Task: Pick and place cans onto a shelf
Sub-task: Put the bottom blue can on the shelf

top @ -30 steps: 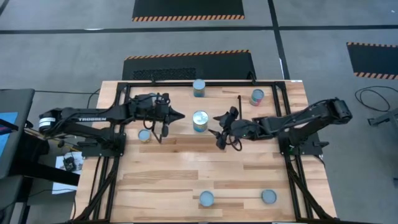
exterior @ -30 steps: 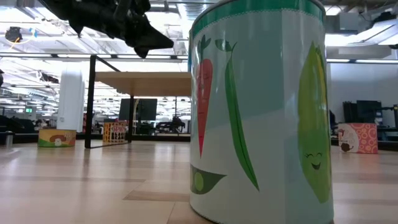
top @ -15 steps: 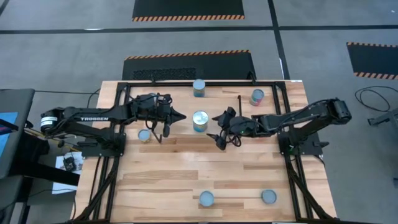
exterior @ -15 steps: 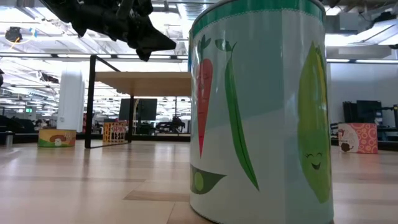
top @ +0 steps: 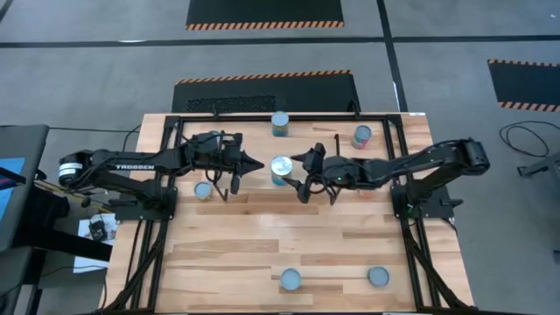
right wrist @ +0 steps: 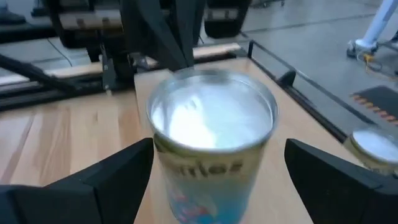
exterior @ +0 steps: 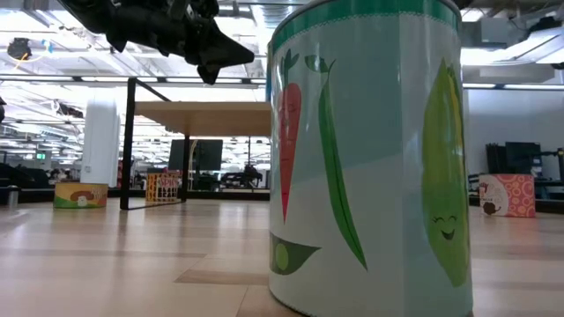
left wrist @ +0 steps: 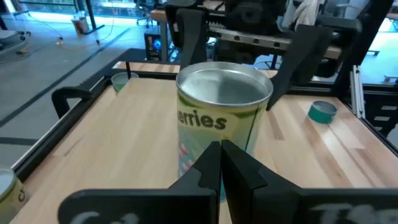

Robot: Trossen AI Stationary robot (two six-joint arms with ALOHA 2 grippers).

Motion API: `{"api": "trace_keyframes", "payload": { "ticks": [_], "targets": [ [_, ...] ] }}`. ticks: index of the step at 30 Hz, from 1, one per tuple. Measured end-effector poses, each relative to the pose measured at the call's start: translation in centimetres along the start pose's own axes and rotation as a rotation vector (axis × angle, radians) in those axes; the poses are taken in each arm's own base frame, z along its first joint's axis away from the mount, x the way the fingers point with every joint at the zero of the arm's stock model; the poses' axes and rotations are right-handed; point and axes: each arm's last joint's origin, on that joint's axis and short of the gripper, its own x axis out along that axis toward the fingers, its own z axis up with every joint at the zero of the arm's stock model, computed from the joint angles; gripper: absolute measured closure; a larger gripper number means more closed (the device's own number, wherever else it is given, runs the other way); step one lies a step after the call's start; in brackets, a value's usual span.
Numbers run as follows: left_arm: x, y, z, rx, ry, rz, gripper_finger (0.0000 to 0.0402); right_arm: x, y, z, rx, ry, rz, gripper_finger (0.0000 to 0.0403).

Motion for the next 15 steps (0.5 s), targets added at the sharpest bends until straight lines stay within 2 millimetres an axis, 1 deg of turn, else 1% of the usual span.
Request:
{"api": "trace_keyframes", "payload": {
  "ticks": [3, 6, 11, 15],
  "targets": [
    [0.3, 0.1, -0.1, -0.002, -0.006, 0.0, 0.0401, 0.7, 0.0, -0.3, 0.001, -0.007, -0.005, 0.0017],
    [0.9, 0.2, -0.6, -0.012, 0.018, -0.008, 0.0401, 1.0, 0.1, -0.1, -0.018, -0.049, 0.007, 0.0019],
    [1.8, 0.3, -1.0, -0.011, 0.005, -0.027, 0.0401, 1.1, 0.0, 0.3, -0.019, -0.082, 0.044, 0.0019],
    [2.0, 0.4, -1.0, -0.007, -0.012, -0.027, 0.0401, 1.2, -0.3, 0.3, -0.033, -0.081, 0.034, 0.0035]
  ]
}}
